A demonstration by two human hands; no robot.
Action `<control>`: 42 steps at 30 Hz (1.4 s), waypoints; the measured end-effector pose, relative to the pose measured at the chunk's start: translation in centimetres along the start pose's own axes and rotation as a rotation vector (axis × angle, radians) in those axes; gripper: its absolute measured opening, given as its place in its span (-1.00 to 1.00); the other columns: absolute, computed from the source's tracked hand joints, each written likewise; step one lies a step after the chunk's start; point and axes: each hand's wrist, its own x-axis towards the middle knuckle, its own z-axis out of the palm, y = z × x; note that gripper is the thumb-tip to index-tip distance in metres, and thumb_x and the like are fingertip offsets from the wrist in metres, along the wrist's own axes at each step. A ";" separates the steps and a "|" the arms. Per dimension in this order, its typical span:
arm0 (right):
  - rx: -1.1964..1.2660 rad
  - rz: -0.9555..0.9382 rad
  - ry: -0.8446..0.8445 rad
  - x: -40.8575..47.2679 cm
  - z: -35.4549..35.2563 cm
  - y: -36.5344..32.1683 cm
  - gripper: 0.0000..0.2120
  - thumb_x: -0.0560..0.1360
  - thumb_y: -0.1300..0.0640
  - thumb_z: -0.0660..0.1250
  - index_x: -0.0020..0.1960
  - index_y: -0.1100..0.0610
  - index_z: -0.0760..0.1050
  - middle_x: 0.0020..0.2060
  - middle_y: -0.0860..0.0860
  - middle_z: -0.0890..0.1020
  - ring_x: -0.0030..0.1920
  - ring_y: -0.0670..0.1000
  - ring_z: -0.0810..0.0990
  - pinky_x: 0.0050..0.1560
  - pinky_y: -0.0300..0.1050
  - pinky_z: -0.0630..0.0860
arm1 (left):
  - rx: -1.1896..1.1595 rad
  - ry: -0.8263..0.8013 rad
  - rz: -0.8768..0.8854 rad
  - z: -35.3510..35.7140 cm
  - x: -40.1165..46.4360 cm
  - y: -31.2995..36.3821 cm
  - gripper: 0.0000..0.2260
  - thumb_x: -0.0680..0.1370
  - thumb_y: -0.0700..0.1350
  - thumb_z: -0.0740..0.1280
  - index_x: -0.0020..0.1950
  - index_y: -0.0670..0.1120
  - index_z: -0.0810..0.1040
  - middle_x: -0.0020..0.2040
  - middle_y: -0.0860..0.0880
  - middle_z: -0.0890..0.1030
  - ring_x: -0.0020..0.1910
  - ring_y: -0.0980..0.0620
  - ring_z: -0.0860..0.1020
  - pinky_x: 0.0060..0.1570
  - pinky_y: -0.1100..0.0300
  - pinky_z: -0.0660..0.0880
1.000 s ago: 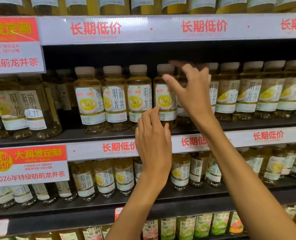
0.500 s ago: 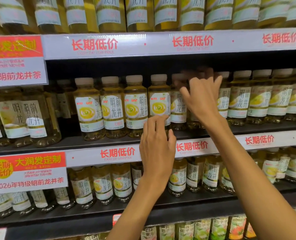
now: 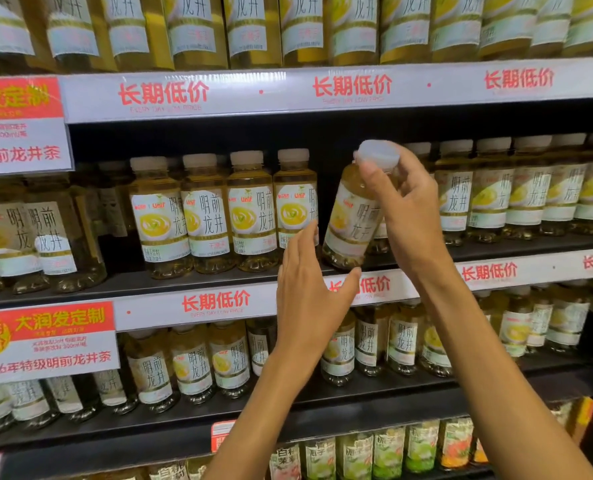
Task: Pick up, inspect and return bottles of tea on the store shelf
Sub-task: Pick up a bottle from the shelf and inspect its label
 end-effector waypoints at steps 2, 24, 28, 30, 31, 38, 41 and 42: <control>0.156 0.040 -0.017 -0.2 -0.5 -0.9 -0.75 0.57 0.14 0.28 0.22 0.17 0.49 0.00 -0.09 0.67 0.07 -0.12 0.62 0.06 -0.23 0.53 | -0.032 -0.047 0.004 -0.2 0.0 0.3 -0.25 0.45 0.08 0.43 0.52 0.04 0.11 0.48 0.06 0.27 0.44 0.14 0.25 0.41 0.08 0.29; 0.638 0.399 -0.277 -4.1 -1.1 -2.2 -0.70 0.57 0.16 0.21 0.29 0.13 0.46 0.00 0.07 0.67 0.06 0.02 0.62 0.15 -0.06 0.55 | -1.249 -0.378 -0.409 -1.5 -6.2 1.0 -0.54 0.31 0.21 0.50 0.13 0.04 0.66 0.09 -0.17 0.67 0.01 -0.10 0.66 0.07 -0.07 0.59; 0.611 0.407 -0.270 -4.7 -0.4 -2.6 -0.69 0.56 0.08 0.21 0.29 0.10 0.45 0.01 0.04 0.68 0.09 0.01 0.63 0.11 -0.11 0.57 | -1.446 -0.453 -0.524 -2.3 -6.2 0.6 -0.44 0.39 0.23 0.40 0.22 -0.13 0.61 -0.02 -0.22 0.65 -0.17 -0.05 0.64 -0.23 0.12 0.60; 0.626 0.448 -0.300 -5.1 0.0 -2.6 -0.65 0.56 -0.02 0.18 0.27 0.09 0.46 0.04 0.08 0.68 0.11 0.04 0.63 0.15 -0.05 0.56 | -1.539 -0.513 -0.558 -1.9 -7.0 0.5 -0.46 0.46 0.23 0.28 0.22 -0.15 0.60 -0.08 -0.20 0.64 -0.22 -0.02 0.63 -0.31 0.16 0.58; 0.635 0.472 -0.309 -5.3 0.2 -2.7 -0.64 0.56 -0.05 0.16 0.27 0.09 0.45 0.02 0.09 0.68 0.08 0.04 0.64 0.16 -0.02 0.55 | -1.583 -0.529 -0.572 -1.5 -7.5 0.3 -0.47 0.49 0.23 0.23 0.21 -0.16 0.61 -0.10 -0.19 0.64 -0.24 -0.02 0.62 -0.33 0.17 0.57; 0.401 0.421 -0.261 -7.8 -0.3 -2.7 -0.72 0.56 0.00 0.23 0.22 0.05 0.51 -0.07 0.02 0.69 -0.04 0.01 0.68 -0.06 -0.12 0.61 | -1.178 -0.371 -0.607 -0.1 -10.2 -1.1 -0.50 0.40 0.25 0.18 0.13 -0.03 0.63 0.02 -0.17 0.69 -0.04 -0.15 0.68 -0.13 0.04 0.64; 0.309 0.421 -0.237 -8.4 -0.5 -2.7 -0.66 0.47 -0.01 0.31 0.22 0.06 0.54 -0.01 0.04 0.70 0.02 0.01 0.68 -0.08 -0.20 0.58 | -1.072 -0.294 -0.546 0.0 -10.5 -1.4 -0.49 0.35 0.28 0.20 0.14 0.02 0.59 0.03 -0.11 0.70 -0.03 -0.13 0.68 -0.10 0.08 0.63; 0.296 0.428 -0.237 -8.5 -0.5 -2.5 -0.66 0.47 -0.01 0.32 0.22 0.06 0.54 -0.01 0.04 0.70 0.02 0.01 0.68 -0.08 -0.21 0.58 | -1.071 -0.272 -0.564 0.1 -10.5 -1.3 -0.49 0.32 0.30 0.22 0.10 0.03 0.61 -0.01 -0.11 0.71 -0.11 -0.12 0.69 -0.18 0.11 0.63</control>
